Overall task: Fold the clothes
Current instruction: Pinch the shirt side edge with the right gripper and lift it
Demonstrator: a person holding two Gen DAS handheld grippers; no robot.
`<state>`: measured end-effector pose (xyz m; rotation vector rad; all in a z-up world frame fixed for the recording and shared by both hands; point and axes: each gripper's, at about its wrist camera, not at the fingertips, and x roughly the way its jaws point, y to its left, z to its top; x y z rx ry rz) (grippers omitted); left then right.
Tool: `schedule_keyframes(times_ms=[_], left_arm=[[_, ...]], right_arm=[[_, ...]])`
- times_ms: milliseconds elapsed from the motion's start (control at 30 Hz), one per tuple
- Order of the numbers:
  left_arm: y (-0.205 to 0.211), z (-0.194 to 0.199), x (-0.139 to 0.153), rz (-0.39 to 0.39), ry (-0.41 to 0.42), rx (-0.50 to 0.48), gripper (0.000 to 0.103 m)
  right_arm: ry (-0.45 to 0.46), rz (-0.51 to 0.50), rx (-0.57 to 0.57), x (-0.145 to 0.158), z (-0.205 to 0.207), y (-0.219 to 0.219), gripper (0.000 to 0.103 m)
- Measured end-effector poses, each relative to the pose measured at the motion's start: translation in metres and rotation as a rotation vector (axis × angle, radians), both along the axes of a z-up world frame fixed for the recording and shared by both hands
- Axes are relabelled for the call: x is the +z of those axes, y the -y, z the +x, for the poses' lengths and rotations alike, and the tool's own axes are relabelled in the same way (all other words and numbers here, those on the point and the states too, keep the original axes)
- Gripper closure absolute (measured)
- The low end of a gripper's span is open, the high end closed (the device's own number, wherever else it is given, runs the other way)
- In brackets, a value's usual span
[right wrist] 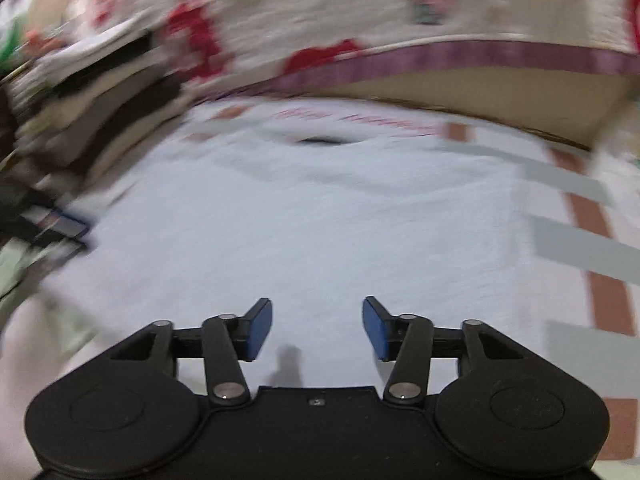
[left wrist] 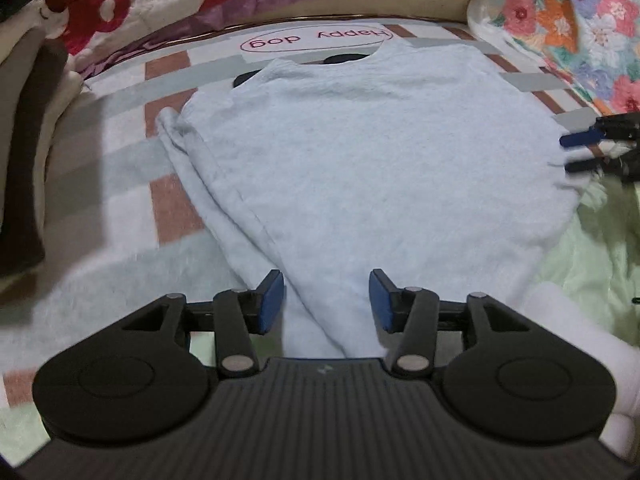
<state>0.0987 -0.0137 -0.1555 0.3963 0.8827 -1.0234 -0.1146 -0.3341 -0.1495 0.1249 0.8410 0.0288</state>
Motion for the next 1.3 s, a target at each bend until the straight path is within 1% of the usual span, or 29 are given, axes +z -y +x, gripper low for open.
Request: schedule_keyframes(times_ms=[33, 67, 167, 267, 333, 367, 433, 500, 533, 567, 600, 633, 667, 700, 767, 800, 867, 933, 967, 1067, 1100, 1167, 1267, 1300], left_arm=[[0.001, -0.006, 0.004, -0.018, 0.016, -0.028, 0.056], [0.003, -0.012, 0.007, -0.036, 0.031, -0.056, 0.056], [0.007, -0.03, 0.018, -0.09, 0.079, -0.141, 0.056], [0.013, -0.035, 0.024, -0.133, 0.049, -0.138, 0.054], [0.018, -0.04, 0.026, -0.148, 0.04, -0.136, 0.052], [0.019, -0.044, 0.025, -0.144, 0.052, -0.132, 0.051], [0.02, -0.05, 0.024, -0.144, 0.089, -0.113, 0.047], [0.021, -0.054, 0.022, -0.144, 0.108, -0.116, 0.046], [0.021, -0.055, 0.022, -0.148, 0.101, -0.122, 0.046], [0.022, -0.055, 0.022, -0.154, 0.092, -0.128, 0.046], [0.023, -0.056, 0.021, -0.155, 0.082, -0.14, 0.046], [0.025, -0.059, 0.021, -0.149, 0.098, -0.145, 0.046], [0.026, -0.062, 0.021, -0.141, 0.119, -0.149, 0.046], [0.027, -0.065, 0.021, -0.136, 0.143, -0.153, 0.045], [0.03, -0.071, 0.023, -0.127, 0.192, -0.161, 0.042], [0.031, -0.073, 0.024, -0.126, 0.189, -0.165, 0.04], [0.033, -0.074, 0.024, -0.125, 0.169, -0.174, 0.04], [0.039, -0.079, 0.023, -0.108, 0.184, -0.177, 0.039], [0.041, -0.082, 0.022, -0.101, 0.208, -0.175, 0.039], [0.047, -0.094, 0.023, -0.09, 0.341, -0.184, 0.036], [0.049, -0.095, 0.023, -0.08, 0.35, -0.188, 0.036], [0.052, -0.095, 0.024, -0.061, 0.354, -0.196, 0.036], [0.056, -0.095, 0.026, -0.065, 0.31, -0.212, 0.034], [0.059, -0.096, 0.025, -0.059, 0.311, -0.214, 0.033]], right_arm=[[-0.011, -0.02, 0.065, -0.002, -0.001, -0.01, 0.04], [-0.023, -0.041, 0.13, -0.005, -0.001, -0.02, 0.039], [-0.058, -0.112, 0.258, -0.015, 0.004, -0.048, 0.039], [-0.026, -0.171, 0.313, -0.021, 0.01, -0.065, 0.039], [-0.026, -0.217, 0.297, -0.026, 0.016, -0.07, 0.038], [-0.03, -0.231, 0.279, -0.028, 0.019, -0.071, 0.037], [-0.021, -0.222, 0.271, -0.027, 0.023, -0.072, 0.037], [0.005, -0.239, 0.268, -0.025, 0.024, -0.074, 0.038], [0.02, -0.25, 0.262, -0.024, 0.024, -0.076, 0.04], [0.033, -0.253, 0.256, -0.023, 0.023, -0.075, 0.044], [0.038, -0.255, 0.25, -0.021, 0.024, -0.074, 0.058], [0.037, -0.256, 0.236, -0.02, 0.026, -0.072, 0.073], [0.04, -0.257, 0.213, -0.02, 0.028, -0.07, 0.079], [0.048, -0.251, 0.184, -0.019, 0.028, -0.067, 0.081], [0.064, -0.221, 0.144, -0.015, 0.032, -0.061, 0.082], [0.071, -0.205, 0.125, -0.013, 0.034, -0.058, 0.082], [0.079, -0.192, 0.111, -0.011, 0.039, -0.055, 0.083], [0.085, -0.182, 0.099, -0.009, 0.045, -0.052, 0.083], [0.089, -0.176, 0.093, -0.009, 0.048, -0.051, 0.083], [0.095, -0.17, 0.083, -0.008, 0.051, -0.049, 0.083], [0.098, -0.164, 0.079, -0.007, 0.051, -0.048, 0.083], [0.108, -0.148, 0.068, -0.006, 0.051, -0.046, 0.083], [0.125, -0.114, 0.041, -0.005, 0.051, -0.04, 0.083], [0.128, -0.104, 0.032, -0.005, 0.052, -0.039, 0.083]])
